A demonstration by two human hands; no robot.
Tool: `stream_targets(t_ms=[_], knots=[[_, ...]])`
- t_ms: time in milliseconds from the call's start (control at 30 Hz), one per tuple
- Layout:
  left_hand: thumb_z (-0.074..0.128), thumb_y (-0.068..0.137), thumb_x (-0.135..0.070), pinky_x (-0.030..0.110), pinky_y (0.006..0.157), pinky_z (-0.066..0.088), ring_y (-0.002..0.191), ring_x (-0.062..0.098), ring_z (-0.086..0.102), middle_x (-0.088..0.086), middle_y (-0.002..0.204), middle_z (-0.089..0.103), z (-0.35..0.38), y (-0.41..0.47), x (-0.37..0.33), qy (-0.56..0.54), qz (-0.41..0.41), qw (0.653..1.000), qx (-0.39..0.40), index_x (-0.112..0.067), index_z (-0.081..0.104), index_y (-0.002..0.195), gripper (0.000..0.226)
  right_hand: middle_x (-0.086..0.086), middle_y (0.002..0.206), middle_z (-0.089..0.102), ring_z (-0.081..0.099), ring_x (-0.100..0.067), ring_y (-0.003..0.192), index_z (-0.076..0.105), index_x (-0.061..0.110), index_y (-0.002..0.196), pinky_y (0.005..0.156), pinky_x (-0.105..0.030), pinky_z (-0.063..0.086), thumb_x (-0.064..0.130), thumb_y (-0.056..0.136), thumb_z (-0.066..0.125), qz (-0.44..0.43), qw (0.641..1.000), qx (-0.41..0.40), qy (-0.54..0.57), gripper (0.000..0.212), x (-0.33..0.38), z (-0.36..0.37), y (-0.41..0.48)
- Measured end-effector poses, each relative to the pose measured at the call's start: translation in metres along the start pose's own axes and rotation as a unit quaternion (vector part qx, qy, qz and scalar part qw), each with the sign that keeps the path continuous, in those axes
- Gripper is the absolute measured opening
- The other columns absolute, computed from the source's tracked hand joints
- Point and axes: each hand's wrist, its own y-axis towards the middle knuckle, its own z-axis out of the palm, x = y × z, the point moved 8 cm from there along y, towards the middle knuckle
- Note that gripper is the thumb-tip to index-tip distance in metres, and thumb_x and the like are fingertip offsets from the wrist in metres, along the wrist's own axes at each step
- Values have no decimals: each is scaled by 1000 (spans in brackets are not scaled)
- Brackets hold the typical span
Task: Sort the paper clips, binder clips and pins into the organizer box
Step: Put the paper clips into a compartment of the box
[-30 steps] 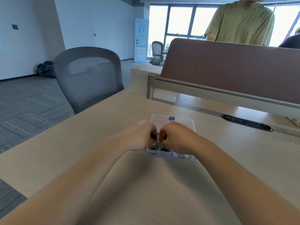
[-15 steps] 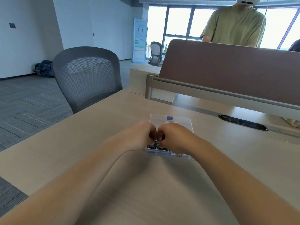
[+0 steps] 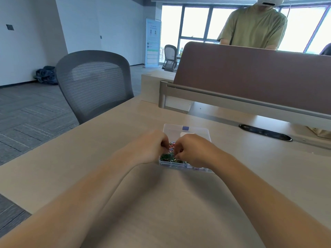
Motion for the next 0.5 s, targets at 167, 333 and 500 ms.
stream_targets(t_ms=[167,333,500], knots=[[65,85,-18,21,54,36,74,16,56,-3,79,63,8,0,-1,15,-2,999,31,-18,73,91,10,-9,90,72,64,-24,63,76,17,97,65,-34,60,19,86,64,11,1000,7,-17,17,2,2,-1],[64,83,-18,23,54,38,71,19,62,0,77,67,15,-1,0,12,-6,999,45,-18,73,83,9,-9,87,71,57,-21,61,76,15,98,60,-25,47,15,85,62,13,1000,4,-13,19,1,4,-5],[63,88,-22,24,61,39,75,15,58,-3,84,66,10,0,-4,10,6,1000,25,-22,74,91,12,-9,88,71,62,-22,58,76,16,94,61,-32,56,15,89,57,10,1000,-8,5,19,0,-5,-10]])
